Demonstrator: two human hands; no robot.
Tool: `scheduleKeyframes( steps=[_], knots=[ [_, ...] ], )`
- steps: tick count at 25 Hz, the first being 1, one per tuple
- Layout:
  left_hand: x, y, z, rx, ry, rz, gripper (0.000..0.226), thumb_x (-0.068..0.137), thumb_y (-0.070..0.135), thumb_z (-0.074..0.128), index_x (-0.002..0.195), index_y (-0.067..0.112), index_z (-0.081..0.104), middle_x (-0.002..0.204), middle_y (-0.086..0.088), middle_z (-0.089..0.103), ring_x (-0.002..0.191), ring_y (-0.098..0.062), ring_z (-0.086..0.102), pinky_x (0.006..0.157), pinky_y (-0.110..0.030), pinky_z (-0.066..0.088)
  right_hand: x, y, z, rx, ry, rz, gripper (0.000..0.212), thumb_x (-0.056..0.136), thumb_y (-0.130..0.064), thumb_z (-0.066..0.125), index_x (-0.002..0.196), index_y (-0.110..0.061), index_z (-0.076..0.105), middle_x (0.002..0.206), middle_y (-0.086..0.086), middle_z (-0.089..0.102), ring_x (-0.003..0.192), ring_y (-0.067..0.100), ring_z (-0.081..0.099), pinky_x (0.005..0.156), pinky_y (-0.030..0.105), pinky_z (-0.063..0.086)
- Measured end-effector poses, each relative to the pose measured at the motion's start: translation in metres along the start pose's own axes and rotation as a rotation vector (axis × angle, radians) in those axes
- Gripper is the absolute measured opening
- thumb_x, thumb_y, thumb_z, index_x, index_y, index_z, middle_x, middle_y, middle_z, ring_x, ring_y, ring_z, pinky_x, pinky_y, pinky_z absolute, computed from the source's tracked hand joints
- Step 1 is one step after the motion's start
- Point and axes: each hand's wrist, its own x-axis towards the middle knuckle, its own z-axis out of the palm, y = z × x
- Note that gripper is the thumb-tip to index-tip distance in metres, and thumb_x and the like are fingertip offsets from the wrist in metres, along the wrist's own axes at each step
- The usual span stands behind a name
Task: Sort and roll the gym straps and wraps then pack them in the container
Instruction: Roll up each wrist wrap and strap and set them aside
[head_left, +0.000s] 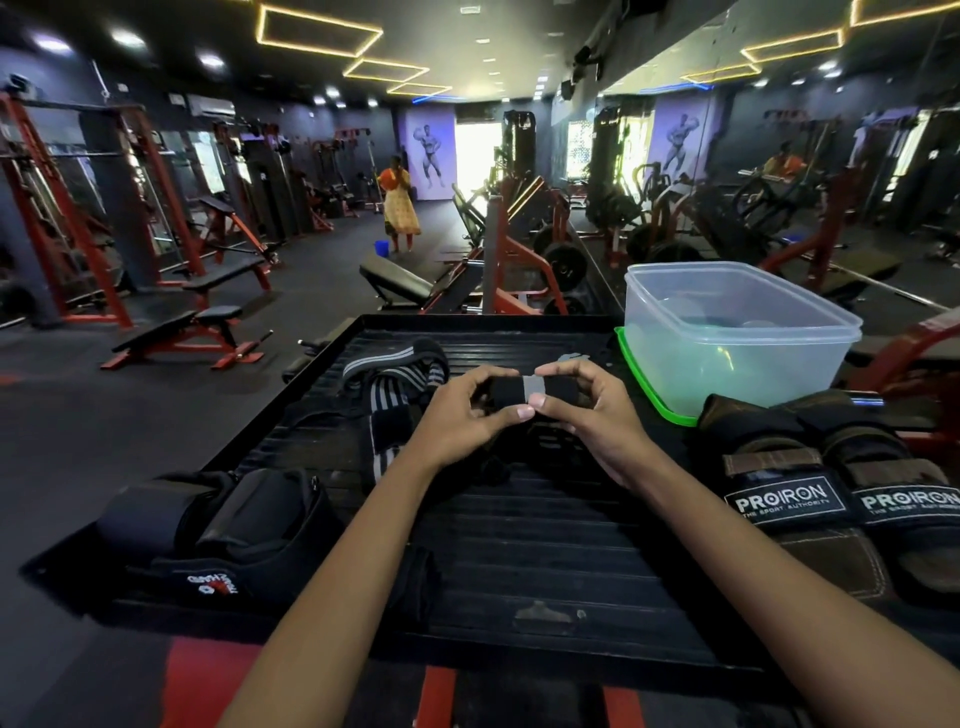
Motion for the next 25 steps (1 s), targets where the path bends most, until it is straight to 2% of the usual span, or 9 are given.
scheduleKeyframes(
  steps=[4,10,13,15,17,19,21,23,25],
  knots=[
    [-0.001,0.0,-0.003,0.012,0.048,0.053,0.033,0.08,0.012,0.076,0.11,0.014,0.063,0.105,0.005,0.066,0.098,0.001,0.062,0.086,-0.016,0.05,-0.001,0.001,0.0,0.083,-0.102,0.032,0.04,0.078,-0.001,0.072,0.114,-0.011,0.06,0.092,-0.009,0.071,0.095,0.012,0.064,0.09,0.035,0.052],
    [-0.001,-0.006,-0.005,0.069,-0.023,0.141,0.04,0.077,0.014,0.078,0.112,0.017,0.059,0.116,0.003,0.063,0.112,-0.011,0.06,0.098,-0.029,0.049,0.004,-0.001,-0.014,-0.286,-0.14,-0.157,0.049,0.066,0.003,0.084,0.11,-0.009,0.067,0.1,-0.019,0.066,0.104,0.011,0.062,0.095,0.031,0.047],
    [-0.001,-0.008,-0.005,0.145,-0.076,0.134,0.042,0.072,0.017,0.08,0.107,0.017,0.057,0.113,0.003,0.063,0.108,-0.014,0.061,0.096,-0.033,0.05,0.002,0.001,-0.015,-0.441,-0.143,-0.179,0.045,0.062,0.003,0.084,0.102,-0.009,0.065,0.095,-0.018,0.065,0.096,0.001,0.06,0.087,0.022,0.047],
    [-0.004,-0.006,-0.005,0.252,-0.103,0.146,0.044,0.069,0.016,0.084,0.106,0.015,0.059,0.109,0.003,0.065,0.102,-0.011,0.062,0.092,-0.027,0.05,-0.002,0.0,-0.011,-0.588,-0.161,-0.166,0.043,0.063,0.003,0.082,0.098,-0.007,0.059,0.092,-0.012,0.06,0.085,-0.009,0.055,0.075,0.011,0.04],
    [-0.007,-0.001,-0.007,0.312,-0.163,0.129,0.046,0.068,0.015,0.085,0.108,0.015,0.061,0.109,0.003,0.065,0.102,-0.008,0.061,0.089,-0.02,0.047,-0.007,-0.004,-0.007,-0.723,-0.18,-0.17,0.045,0.063,0.0,0.082,0.095,-0.009,0.052,0.09,-0.01,0.055,0.081,-0.009,0.053,0.066,0.005,0.035],
    [-0.012,0.006,-0.012,0.349,-0.222,0.062,0.049,0.069,0.016,0.085,0.112,0.016,0.062,0.113,0.004,0.065,0.104,-0.007,0.06,0.088,-0.019,0.047,-0.011,-0.003,-0.006,-0.753,-0.211,-0.183,0.048,0.062,-0.003,0.082,0.093,-0.011,0.047,0.092,-0.006,0.054,0.084,0.004,0.055,0.066,0.008,0.037],
    [-0.021,0.014,-0.02,0.381,-0.236,0.015,0.049,0.071,0.013,0.083,0.115,0.019,0.063,0.115,0.003,0.065,0.104,-0.009,0.061,0.089,-0.02,0.048,-0.013,-0.002,-0.005,-0.736,-0.26,-0.162,0.051,0.061,-0.006,0.083,0.093,-0.014,0.044,0.099,0.003,0.057,0.094,0.022,0.058,0.077,0.022,0.046],
    [-0.035,0.025,-0.033,0.421,-0.196,0.003,0.045,0.075,0.007,0.079,0.116,0.017,0.064,0.114,0.0,0.066,0.103,-0.012,0.063,0.092,-0.023,0.049,-0.018,-0.005,0.0,-0.693,-0.328,-0.112,0.053,0.062,-0.011,0.084,0.091,-0.019,0.04,0.102,0.003,0.06,0.099,0.023,0.061,0.083,0.038,0.048],
    [-0.056,0.034,-0.049,0.44,-0.153,-0.004,0.037,0.08,0.002,0.073,0.115,0.013,0.064,0.109,-0.001,0.068,0.099,-0.011,0.064,0.092,-0.025,0.051,-0.027,-0.011,0.007,-0.643,-0.395,-0.088,0.053,0.062,-0.015,0.085,0.089,-0.018,0.04,0.093,-0.003,0.059,0.086,0.016,0.058,0.078,0.041,0.046]
  ],
)
